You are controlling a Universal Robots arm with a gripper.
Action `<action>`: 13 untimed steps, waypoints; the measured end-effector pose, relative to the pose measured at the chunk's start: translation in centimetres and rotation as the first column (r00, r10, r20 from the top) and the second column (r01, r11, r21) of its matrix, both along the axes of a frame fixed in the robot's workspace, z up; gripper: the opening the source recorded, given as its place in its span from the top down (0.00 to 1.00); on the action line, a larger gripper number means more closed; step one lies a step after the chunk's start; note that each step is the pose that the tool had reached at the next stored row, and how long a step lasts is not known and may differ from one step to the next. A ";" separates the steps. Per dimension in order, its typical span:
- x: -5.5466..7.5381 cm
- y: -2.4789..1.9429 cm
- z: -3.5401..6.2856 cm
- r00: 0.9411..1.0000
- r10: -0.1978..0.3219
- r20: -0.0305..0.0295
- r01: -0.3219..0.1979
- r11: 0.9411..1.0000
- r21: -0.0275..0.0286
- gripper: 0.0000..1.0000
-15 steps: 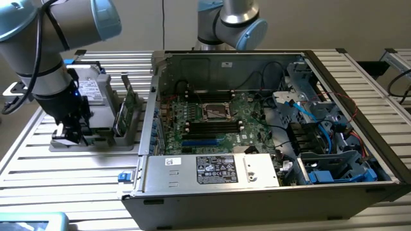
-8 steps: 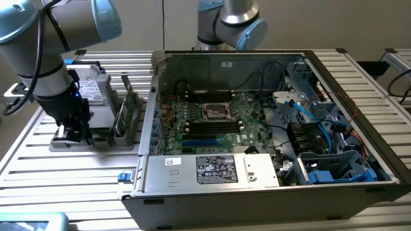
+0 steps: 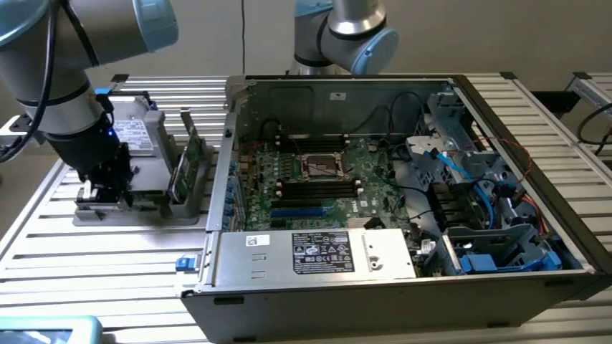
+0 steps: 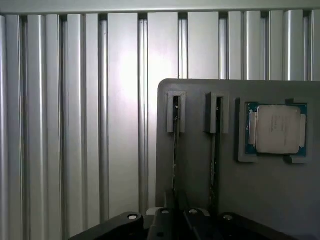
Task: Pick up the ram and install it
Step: 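Pick up the ram and move it above insertion slot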
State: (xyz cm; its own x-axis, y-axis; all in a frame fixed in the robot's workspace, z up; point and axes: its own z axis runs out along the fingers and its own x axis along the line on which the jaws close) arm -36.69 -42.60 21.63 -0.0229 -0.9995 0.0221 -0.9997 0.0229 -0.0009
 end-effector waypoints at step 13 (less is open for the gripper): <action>0.0 0.00 5.91 1.000 0.003 0.001 -0.003 1.000 0.000 0.87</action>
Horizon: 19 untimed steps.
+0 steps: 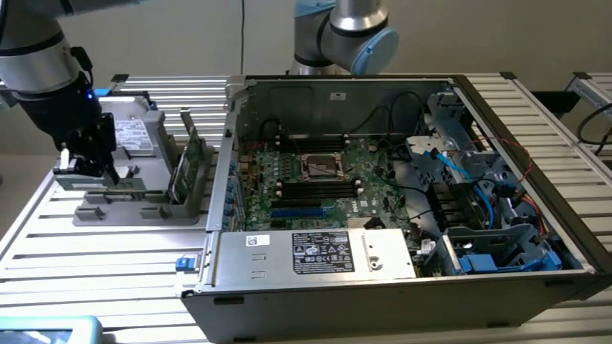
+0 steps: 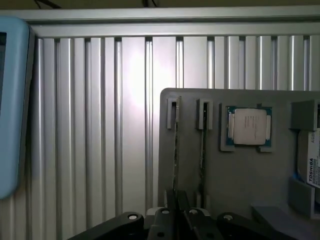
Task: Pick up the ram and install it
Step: 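Pick up the ram and move it above insertion slot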
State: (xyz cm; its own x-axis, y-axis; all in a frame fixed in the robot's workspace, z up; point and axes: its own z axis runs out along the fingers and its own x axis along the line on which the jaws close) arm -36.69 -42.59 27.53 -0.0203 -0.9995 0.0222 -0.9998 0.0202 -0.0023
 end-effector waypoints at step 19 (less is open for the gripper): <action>3.5 -0.16 8.31 1.000 0.001 0.000 -0.001 1.000 0.010 0.87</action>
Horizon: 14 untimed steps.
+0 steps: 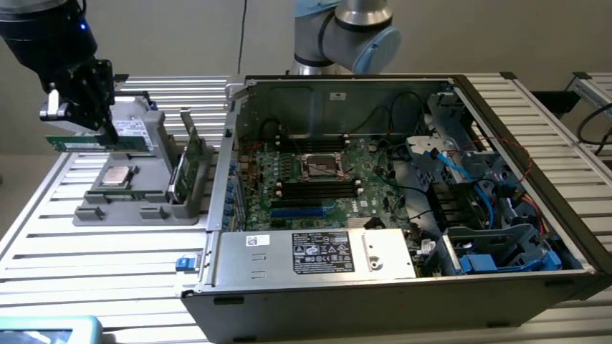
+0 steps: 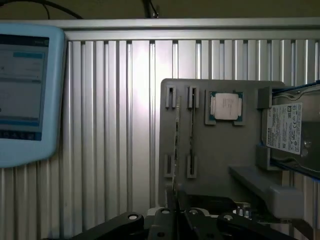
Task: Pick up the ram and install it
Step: 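Pick up the ram and move it above insertion slot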
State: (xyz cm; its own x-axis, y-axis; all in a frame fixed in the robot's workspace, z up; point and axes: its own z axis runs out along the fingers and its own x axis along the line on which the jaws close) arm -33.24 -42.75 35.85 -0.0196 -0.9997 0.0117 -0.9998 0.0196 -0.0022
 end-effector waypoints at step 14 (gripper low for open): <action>5.5 -0.01 3.25 1.000 0.001 -0.001 -0.001 1.000 0.002 0.87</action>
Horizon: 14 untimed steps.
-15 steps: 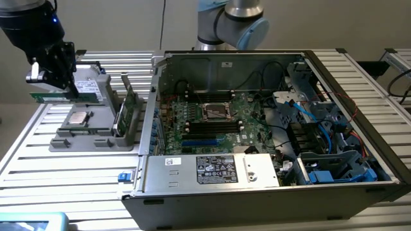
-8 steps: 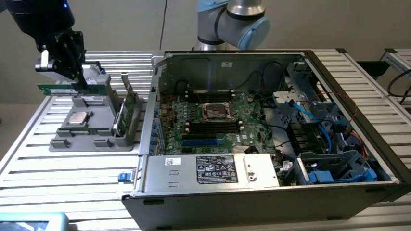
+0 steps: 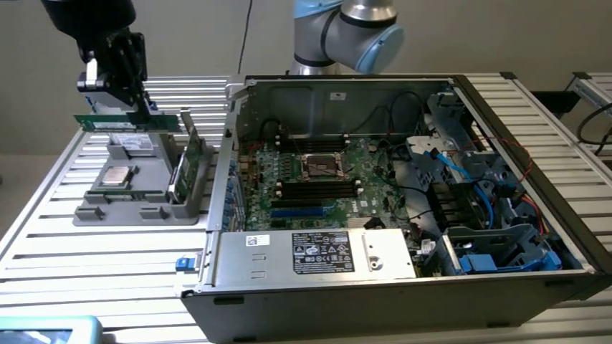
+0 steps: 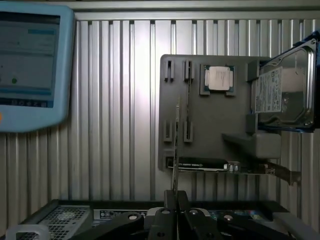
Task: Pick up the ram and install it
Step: 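Pick up the ram and move it above insertion slot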
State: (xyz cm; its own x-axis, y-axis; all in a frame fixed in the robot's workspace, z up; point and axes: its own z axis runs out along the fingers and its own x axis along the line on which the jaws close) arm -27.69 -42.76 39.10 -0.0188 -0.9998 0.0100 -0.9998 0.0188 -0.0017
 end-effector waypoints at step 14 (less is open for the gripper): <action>6.3 0.00 0.59 1.000 0.000 0.000 0.000 1.000 0.000 0.87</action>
State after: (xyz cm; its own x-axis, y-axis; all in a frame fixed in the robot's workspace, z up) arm -21.37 -42.76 39.69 -0.0187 -0.9998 0.0098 -0.9998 0.0187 -0.0017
